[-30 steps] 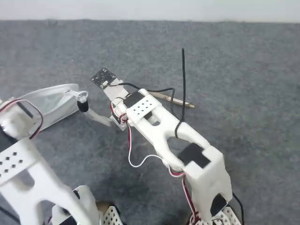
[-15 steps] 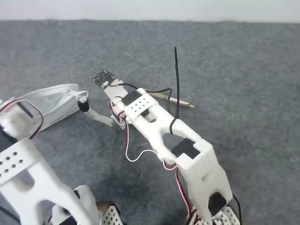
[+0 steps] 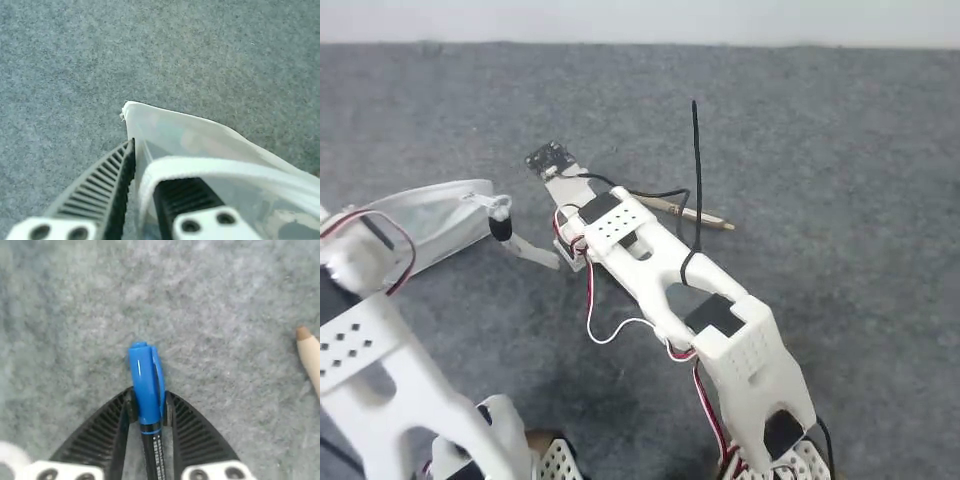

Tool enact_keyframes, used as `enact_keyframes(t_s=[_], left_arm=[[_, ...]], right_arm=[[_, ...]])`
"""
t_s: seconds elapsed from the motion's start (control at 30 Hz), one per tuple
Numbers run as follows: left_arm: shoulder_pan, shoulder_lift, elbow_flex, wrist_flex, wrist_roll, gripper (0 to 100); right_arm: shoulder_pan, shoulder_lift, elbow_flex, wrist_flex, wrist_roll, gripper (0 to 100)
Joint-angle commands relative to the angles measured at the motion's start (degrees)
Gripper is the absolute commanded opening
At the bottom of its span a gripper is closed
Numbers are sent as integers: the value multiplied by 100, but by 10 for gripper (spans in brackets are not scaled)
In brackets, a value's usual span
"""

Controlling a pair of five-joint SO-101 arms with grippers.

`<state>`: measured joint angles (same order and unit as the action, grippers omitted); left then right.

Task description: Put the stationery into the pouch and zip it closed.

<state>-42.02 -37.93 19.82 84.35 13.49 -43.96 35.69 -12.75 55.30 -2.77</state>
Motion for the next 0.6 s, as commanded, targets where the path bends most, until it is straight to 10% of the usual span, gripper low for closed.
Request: enact_keyframes(t_s=[0.0, 0.57], left_arm=[[378, -26, -84, -185, 97, 11], [1477, -18, -374, -149, 378, 11]], right_arm=[[321, -567, -431, -4, -624, 6], [1402, -1815, -448, -479, -2549, 6]])
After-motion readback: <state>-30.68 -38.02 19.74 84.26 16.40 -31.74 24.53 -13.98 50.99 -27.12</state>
